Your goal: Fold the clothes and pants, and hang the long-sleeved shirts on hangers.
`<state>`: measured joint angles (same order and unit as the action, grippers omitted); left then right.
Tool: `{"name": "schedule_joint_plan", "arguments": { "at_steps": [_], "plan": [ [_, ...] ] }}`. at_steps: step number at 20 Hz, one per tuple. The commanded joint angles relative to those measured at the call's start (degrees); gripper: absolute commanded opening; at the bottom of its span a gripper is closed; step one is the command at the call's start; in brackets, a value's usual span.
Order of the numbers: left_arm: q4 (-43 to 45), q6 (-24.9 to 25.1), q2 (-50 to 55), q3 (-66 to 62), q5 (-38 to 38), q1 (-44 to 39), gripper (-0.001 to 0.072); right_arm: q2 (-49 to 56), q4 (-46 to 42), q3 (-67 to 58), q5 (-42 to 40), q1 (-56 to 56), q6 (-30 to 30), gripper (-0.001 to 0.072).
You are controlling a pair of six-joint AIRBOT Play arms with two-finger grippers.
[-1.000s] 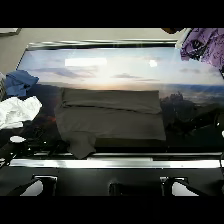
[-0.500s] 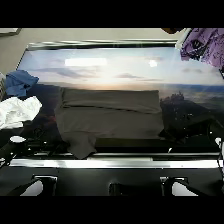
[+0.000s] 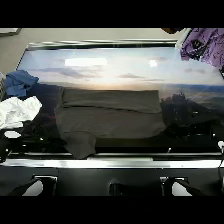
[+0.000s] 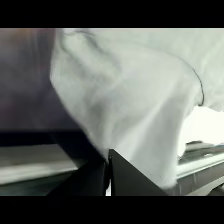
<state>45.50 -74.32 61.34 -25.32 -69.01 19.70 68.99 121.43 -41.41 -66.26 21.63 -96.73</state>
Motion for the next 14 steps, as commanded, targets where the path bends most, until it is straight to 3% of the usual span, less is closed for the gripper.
{"name": "schedule_joint_plan", "arguments": {
  "at_steps": [1, 6, 8, 14],
  "plan": [
    [8.09, -7.39, -6.99, -3.78, -7.32, -0.04, 0.0019, -7.02, -4.98, -1.55, -8.17, -0.04, 8.11, 0.0031],
    [10.54, -14.29, -22.18, -3.82, -16.35, -0.55, 0.0018, -16.87, -6.62, -1.55, -18.6, -0.04, 11.89, 0.003],
    [10.38, -16.68, -25.38, -3.82, -16.2, -1.42, 0.0017, -19.08, -6.47, -1.55, -19.71, -0.04, 12.24, 0.003],
    [7.17, -17.42, -17.49, -6.64, -5.07, -9.4, 0.0017, -16.15, 1.03, -1.62, -7.34, -0.07, 9.81, 0.003]
  ]
}}
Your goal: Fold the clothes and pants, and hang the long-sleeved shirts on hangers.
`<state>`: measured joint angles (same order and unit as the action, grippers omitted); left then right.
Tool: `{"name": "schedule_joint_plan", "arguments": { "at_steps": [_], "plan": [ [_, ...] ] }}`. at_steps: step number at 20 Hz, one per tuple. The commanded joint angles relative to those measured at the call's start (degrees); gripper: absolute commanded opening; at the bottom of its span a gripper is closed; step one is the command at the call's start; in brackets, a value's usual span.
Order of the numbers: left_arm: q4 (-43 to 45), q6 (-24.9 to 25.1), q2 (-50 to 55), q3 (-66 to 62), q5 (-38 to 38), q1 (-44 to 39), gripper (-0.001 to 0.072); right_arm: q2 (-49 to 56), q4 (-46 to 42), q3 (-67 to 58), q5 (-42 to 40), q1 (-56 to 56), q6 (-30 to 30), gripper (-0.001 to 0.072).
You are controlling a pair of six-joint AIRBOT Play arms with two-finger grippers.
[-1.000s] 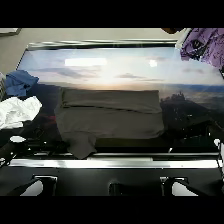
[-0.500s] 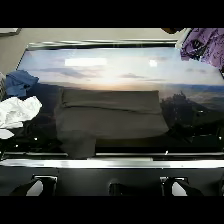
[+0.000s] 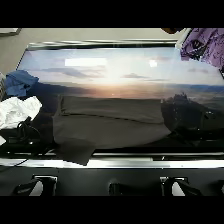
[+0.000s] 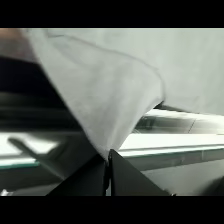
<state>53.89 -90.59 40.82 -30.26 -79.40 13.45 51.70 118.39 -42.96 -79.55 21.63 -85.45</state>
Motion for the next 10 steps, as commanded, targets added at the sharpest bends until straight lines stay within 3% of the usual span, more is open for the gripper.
{"name": "schedule_joint_plan", "arguments": {
  "at_steps": [1, 6, 10],
  "plan": [
    [-1.62, -1.18, 5.77, -3.54, 7.61, -4.09, 0.0017, 2.45, 5.62, -0.07, 8.48, -0.07, -2.78, 0.003],
    [-1.88, 0.0, 21.7, -17.05, 14.56, -5.62, 0.0017, 8.98, 15.26, -0.74, 22.01, -0.17, -7.19, 0.003],
    [-1.88, 1.66, 36.44, -30.47, 16.02, -6.34, 0.0017, 17.05, 17.99, -6.27, 28.24, -0.17, -7.56, 0.0031]
  ]
}}
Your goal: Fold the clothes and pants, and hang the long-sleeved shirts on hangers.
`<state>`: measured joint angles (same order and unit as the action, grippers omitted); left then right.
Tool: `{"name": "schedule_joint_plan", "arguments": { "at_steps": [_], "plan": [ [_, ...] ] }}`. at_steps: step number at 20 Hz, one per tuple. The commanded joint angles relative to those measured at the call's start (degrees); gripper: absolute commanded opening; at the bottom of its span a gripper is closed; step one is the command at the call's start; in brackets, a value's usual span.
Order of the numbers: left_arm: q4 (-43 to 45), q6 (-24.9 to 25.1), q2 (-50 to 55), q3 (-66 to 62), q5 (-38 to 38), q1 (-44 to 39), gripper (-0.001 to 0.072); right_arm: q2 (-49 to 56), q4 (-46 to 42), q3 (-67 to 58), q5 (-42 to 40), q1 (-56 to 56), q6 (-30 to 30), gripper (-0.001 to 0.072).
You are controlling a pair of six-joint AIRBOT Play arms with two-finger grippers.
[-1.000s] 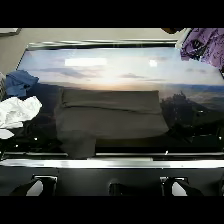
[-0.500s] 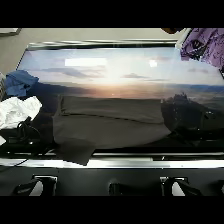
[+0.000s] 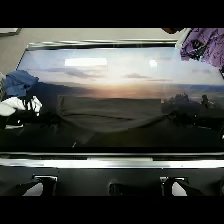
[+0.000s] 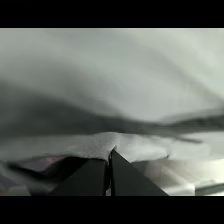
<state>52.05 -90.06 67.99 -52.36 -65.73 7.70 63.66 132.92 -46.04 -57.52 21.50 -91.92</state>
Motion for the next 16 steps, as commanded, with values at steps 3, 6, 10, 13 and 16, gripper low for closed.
{"name": "schedule_joint_plan", "arguments": {
  "at_steps": [3, 6, 10, 13, 16],
  "plan": [
    [-0.04, 1.11, 18.56, -18.58, 2.38, -0.55, 0.0017, 11.93, 4.37, -8.76, 6.6, -0.26, -1.95, 0.0031],
    [-0.22, 1.11, 26.23, -27.32, 2.34, -1.09, 0.0017, 18.01, 3.78, -13.73, 8.22, -4.15, -2.38, 0.0031],
    [-0.22, -0.04, 34.29, -35.58, 2.34, -1.46, 0.0017, 24.68, 0.92, -18.53, 12.55, -9.01, 0.46, 0.0031],
    [-0.31, 0.0, 38.69, -38.12, 2.29, -1.51, 0.0019, 28.5, 0.98, -20.46, 12.85, -10.32, 0.79, 0.0031],
    [-1.99, 0.02, 40.65, -38.23, 2.84, -1.36, 0.0079, 29.92, 0.9, -20.68, 11.8, -9.77, 2.03, 0.0129]
  ]
}}
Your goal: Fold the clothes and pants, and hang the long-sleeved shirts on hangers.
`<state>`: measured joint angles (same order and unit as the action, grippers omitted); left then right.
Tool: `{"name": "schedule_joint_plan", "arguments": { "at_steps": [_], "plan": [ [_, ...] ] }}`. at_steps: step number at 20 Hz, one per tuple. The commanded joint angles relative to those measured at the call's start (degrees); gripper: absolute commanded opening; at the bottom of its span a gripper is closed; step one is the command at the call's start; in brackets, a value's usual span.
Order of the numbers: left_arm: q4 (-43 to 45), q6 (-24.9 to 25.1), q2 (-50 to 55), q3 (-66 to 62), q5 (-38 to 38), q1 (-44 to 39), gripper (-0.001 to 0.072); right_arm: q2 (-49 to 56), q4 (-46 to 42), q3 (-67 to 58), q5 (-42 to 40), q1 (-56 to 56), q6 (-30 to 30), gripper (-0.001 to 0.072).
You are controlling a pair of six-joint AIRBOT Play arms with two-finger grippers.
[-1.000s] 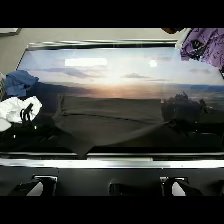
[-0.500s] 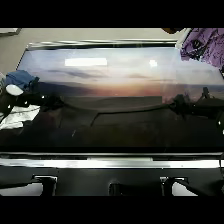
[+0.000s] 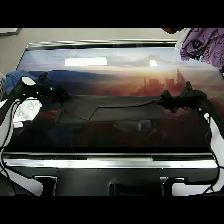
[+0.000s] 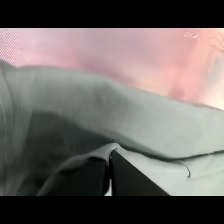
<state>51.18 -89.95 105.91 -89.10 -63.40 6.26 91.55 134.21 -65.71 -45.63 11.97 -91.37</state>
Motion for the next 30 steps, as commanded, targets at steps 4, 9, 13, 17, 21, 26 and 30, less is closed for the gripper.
{"name": "schedule_joint_plan", "arguments": {
  "at_steps": [4, 9, 13, 17, 21, 26, 30],
  "plan": [
    [2.01, -1.81, 1.36, -6.03, -1.97, 1.86, 0.0275, 2.03, -2.86, -10.97, -11.58, 7.87, 3.5, 0.0357],
    [11.93, -3.32, -2.05, -12.07, -6.49, 2.1, 0.0276, 4.79, -3.87, -13.25, -18.32, 14.38, -2.03, 0.0412],
    [14.03, -4.35, -4.87, -12.61, -6.71, 2.1, 0.0275, 10.29, -1.73, -13.25, -22.62, 13.49, -7.45, 0.0472],
    [15.5, -5.31, -6.69, -12.74, -7.69, 2.1, 0.0275, 13.86, -0.48, -13.25, -22.73, 10.19, -8.52, 0.0471],
    [15.5, -5.73, -7.04, -12.76, -8.85, 1.38, 0.0275, 15.26, 0.26, -13.27, -22.84, 3.74, -8.5, 0.0346],
    [15.3, -5.73, -5.84, -12.76, -7.82, -4.22, 0.0149, 10.6, -0.74, -13.7, -23.19, 3.41, -5.79, 0.0031],
    [14.86, -11.32, -1.75, -12.74, -5.64, -14.49, 0.0019, 3.08, -10.75, -20.33, -28.74, 3.89, 2.43, 0.003]
  ]
}}
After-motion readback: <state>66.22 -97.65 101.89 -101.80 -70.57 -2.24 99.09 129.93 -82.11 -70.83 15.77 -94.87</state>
